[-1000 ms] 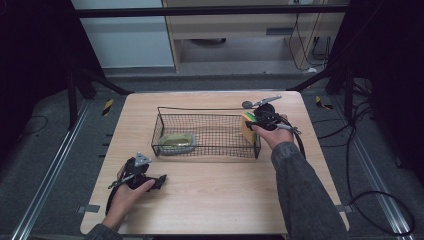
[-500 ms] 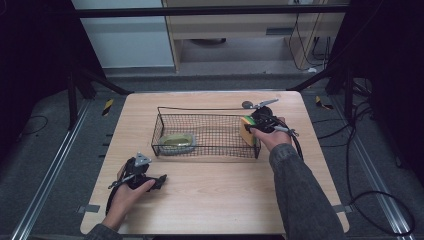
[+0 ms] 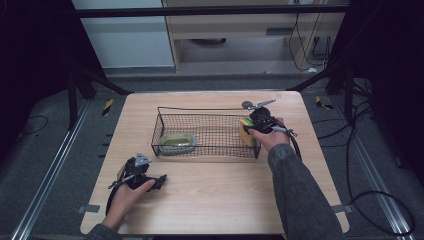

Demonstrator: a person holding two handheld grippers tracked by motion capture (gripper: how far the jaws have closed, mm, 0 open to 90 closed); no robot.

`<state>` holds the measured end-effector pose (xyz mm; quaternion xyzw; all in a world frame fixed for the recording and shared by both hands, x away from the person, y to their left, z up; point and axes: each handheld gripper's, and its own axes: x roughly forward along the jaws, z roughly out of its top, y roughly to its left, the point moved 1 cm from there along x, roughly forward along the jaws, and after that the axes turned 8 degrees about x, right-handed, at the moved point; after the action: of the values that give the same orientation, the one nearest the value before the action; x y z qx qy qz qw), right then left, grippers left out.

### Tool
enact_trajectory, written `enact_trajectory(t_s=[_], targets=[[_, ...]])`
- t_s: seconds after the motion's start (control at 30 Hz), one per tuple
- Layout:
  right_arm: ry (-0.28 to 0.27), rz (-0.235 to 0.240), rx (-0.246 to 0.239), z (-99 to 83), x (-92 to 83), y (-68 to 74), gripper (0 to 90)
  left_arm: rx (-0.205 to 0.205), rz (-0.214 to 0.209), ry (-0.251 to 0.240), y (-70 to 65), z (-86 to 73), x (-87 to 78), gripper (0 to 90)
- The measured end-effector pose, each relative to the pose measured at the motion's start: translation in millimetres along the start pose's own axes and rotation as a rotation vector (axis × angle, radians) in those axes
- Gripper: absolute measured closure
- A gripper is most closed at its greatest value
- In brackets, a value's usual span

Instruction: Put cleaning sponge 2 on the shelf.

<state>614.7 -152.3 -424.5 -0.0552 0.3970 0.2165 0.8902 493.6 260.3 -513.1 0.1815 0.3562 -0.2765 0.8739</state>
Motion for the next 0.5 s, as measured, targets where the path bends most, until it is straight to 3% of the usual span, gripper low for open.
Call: enact_trajectory(t_s=[0.5], targets=[[-0.001,0.021,-0.021,3.3,-9.9,11.3,59.1,0.001,-0.001,0.002,-0.4,0.3,0.0,1.0]])
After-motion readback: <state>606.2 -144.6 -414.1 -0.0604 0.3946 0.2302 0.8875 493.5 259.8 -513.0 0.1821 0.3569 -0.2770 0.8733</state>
